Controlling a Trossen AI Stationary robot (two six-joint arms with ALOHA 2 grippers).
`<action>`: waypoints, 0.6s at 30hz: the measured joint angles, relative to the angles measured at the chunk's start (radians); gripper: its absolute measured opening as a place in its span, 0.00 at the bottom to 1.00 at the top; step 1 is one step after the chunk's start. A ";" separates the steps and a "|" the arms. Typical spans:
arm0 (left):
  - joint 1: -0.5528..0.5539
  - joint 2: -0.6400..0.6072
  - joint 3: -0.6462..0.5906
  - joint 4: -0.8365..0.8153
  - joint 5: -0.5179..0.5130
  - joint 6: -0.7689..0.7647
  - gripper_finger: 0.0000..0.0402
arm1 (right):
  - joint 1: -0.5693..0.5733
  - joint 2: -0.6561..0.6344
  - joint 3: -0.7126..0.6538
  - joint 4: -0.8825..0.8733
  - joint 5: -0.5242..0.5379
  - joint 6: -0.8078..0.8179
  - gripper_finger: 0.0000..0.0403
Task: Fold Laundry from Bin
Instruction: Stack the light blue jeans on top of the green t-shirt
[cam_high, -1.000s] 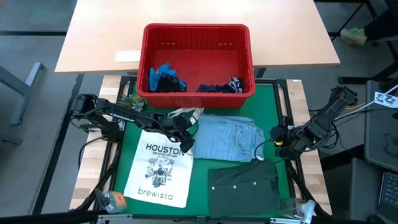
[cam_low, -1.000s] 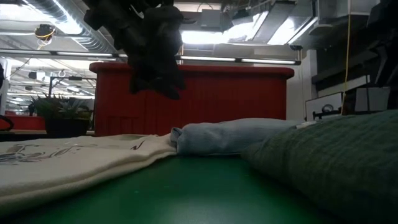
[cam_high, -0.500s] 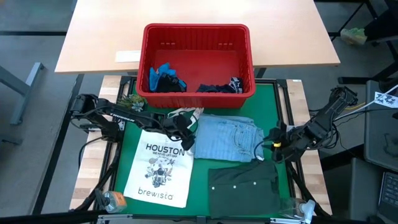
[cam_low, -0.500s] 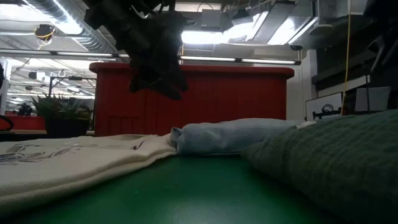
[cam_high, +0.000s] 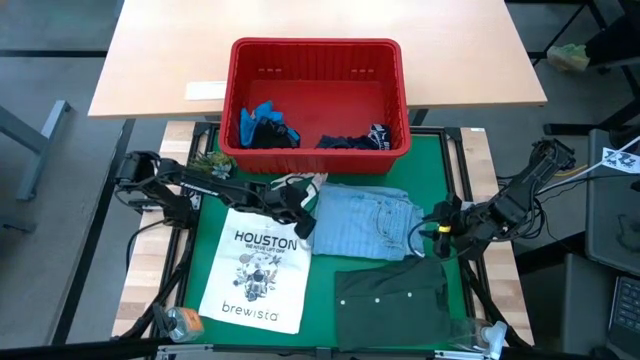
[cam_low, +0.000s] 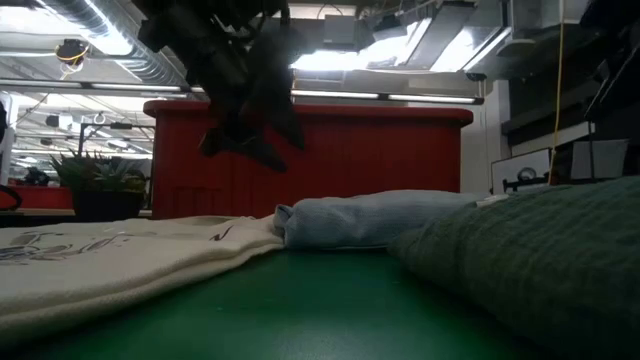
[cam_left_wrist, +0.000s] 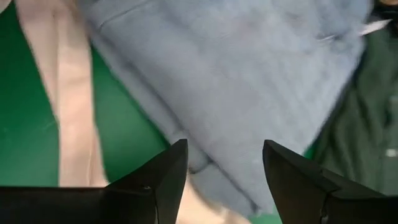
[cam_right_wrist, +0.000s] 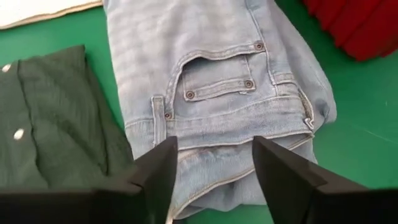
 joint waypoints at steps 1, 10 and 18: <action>0.003 0.013 0.000 0.000 -0.002 -0.009 0.50 | 0.000 0.001 0.000 -0.001 0.002 0.012 0.55; 0.069 0.147 0.000 0.083 0.004 -0.050 0.50 | 0.000 0.006 0.000 -0.007 -0.113 0.138 0.67; 0.118 0.245 0.000 0.179 0.121 -0.079 0.50 | 0.000 0.006 0.000 -0.006 -0.125 0.145 0.67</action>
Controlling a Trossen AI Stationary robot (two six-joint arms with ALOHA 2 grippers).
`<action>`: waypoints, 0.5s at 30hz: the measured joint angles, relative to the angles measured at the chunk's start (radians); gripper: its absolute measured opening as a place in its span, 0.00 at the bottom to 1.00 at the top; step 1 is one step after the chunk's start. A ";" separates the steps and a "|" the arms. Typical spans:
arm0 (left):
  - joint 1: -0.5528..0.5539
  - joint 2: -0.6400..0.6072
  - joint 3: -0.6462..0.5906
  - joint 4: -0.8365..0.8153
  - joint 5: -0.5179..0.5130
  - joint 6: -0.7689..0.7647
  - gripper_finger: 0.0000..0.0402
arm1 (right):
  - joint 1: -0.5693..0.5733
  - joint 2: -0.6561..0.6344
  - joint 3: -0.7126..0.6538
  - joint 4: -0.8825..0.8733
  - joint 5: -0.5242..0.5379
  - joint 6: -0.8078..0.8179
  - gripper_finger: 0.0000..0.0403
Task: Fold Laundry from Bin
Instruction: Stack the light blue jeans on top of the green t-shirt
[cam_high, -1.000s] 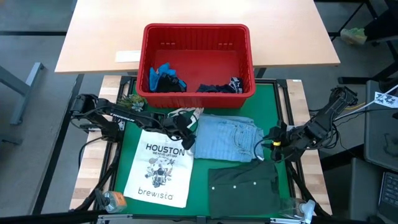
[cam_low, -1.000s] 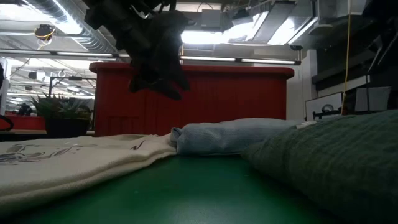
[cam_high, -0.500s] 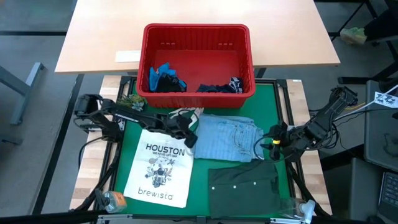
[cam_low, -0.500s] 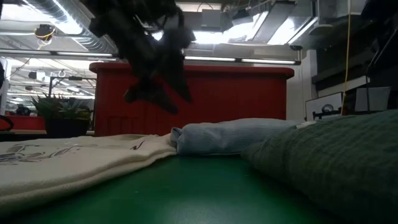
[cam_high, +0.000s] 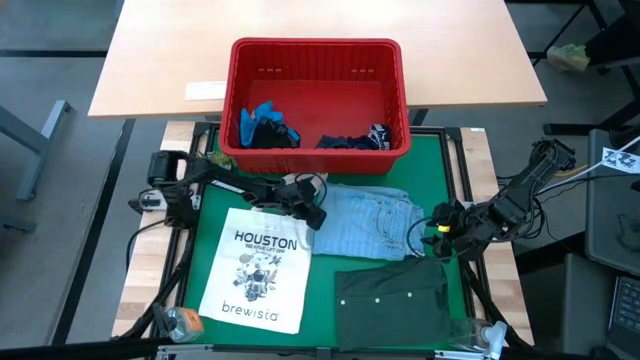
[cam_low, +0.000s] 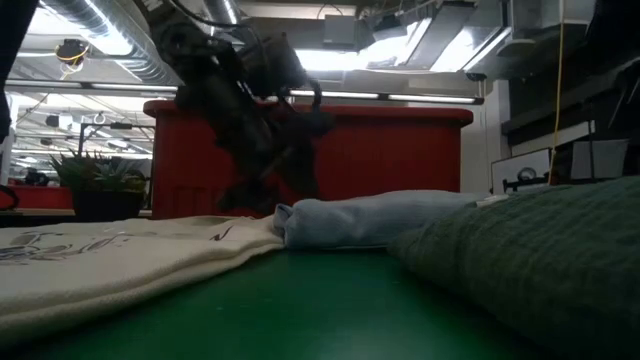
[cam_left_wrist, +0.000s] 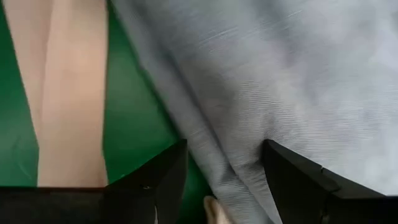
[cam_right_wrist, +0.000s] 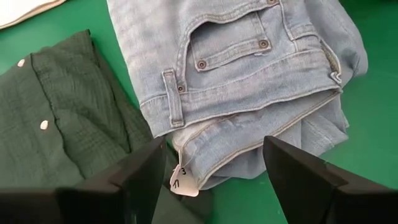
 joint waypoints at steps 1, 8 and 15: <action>0.000 0.013 0.000 0.001 0.001 -0.019 0.50 | 0.000 0.000 0.000 0.001 0.000 0.000 0.67; 0.000 0.057 0.004 0.015 0.003 -0.025 0.50 | 0.000 0.000 0.000 0.003 0.011 0.000 0.67; 0.003 0.062 0.003 0.016 0.007 -0.016 0.49 | 0.000 0.000 0.000 0.007 0.036 0.000 0.67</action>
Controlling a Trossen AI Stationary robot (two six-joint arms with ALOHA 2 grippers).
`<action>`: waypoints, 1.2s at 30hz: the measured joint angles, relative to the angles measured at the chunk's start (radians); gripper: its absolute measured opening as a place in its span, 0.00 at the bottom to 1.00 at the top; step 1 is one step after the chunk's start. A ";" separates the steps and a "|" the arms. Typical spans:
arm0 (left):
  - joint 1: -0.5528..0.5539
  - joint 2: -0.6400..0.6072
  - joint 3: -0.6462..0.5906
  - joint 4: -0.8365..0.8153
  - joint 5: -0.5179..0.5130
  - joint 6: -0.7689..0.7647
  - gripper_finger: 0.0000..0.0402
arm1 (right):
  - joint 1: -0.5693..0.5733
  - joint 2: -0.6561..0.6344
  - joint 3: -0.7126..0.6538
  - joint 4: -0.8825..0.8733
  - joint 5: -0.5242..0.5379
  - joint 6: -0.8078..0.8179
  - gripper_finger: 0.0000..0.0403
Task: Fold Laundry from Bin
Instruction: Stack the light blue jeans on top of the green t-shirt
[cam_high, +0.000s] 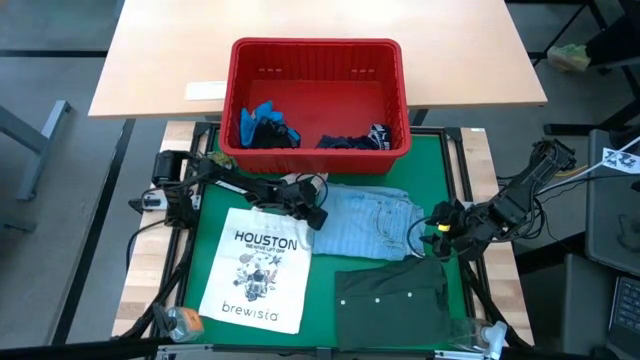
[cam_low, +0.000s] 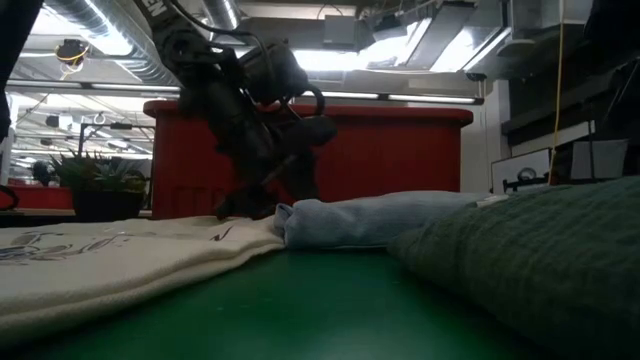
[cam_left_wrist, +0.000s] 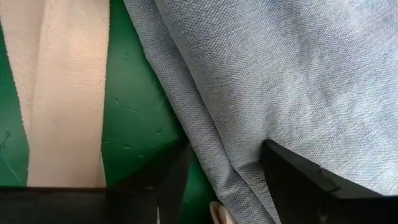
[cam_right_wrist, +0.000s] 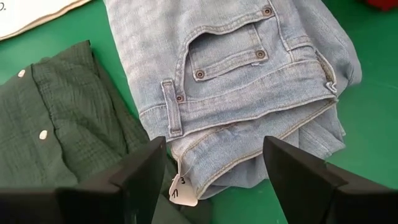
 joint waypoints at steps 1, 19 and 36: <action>0.001 0.000 -0.001 0.003 0.004 0.001 0.47 | 0.000 0.000 0.000 0.000 0.000 0.000 0.67; 0.025 0.009 0.008 0.160 0.085 0.053 0.02 | 0.000 0.000 0.000 -0.015 -0.036 0.158 0.67; 0.051 -0.153 0.010 -0.188 0.123 0.166 0.00 | 0.000 0.000 -0.218 0.160 -0.056 0.458 0.67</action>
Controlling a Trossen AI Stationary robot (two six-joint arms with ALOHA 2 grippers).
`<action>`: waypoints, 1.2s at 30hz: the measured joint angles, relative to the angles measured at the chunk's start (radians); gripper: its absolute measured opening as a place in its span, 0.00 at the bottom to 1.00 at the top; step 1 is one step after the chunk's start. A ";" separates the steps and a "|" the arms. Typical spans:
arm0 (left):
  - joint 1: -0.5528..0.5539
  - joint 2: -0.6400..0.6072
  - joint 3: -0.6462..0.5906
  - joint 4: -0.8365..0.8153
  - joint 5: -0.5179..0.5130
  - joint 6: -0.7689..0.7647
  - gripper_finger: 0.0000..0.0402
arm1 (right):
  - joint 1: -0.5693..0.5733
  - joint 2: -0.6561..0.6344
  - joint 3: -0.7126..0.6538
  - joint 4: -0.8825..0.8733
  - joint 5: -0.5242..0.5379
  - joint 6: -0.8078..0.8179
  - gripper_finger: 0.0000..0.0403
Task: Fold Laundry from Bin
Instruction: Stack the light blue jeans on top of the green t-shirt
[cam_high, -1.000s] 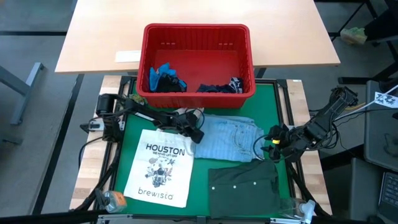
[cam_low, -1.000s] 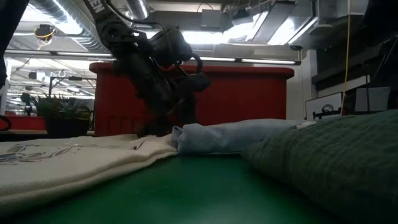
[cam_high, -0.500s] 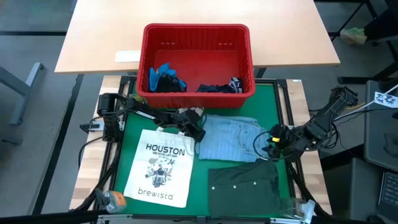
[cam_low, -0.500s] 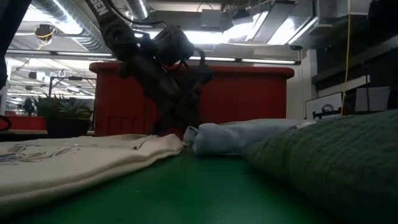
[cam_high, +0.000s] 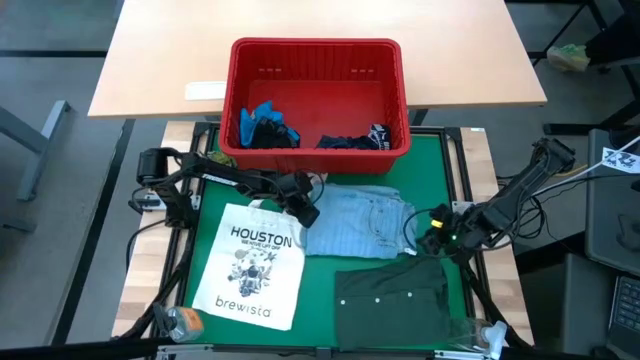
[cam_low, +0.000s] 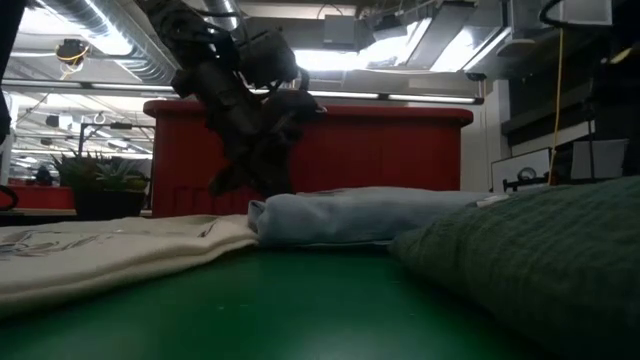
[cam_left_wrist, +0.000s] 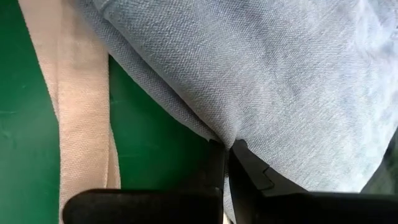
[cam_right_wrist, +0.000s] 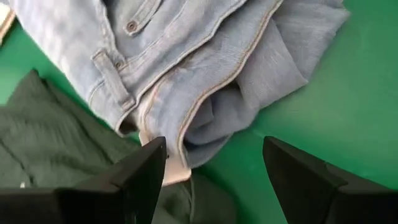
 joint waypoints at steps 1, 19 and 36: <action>-0.001 0.001 0.000 -0.001 -0.001 0.012 0.00 | 0.000 0.000 -0.018 0.027 0.016 0.017 0.67; -0.012 0.002 0.000 -0.010 0.025 0.018 0.00 | -0.120 0.000 -0.183 0.135 0.077 0.127 0.67; -0.029 0.003 0.000 -0.010 0.039 0.019 0.00 | -0.319 0.004 -0.321 0.461 0.057 -0.003 0.67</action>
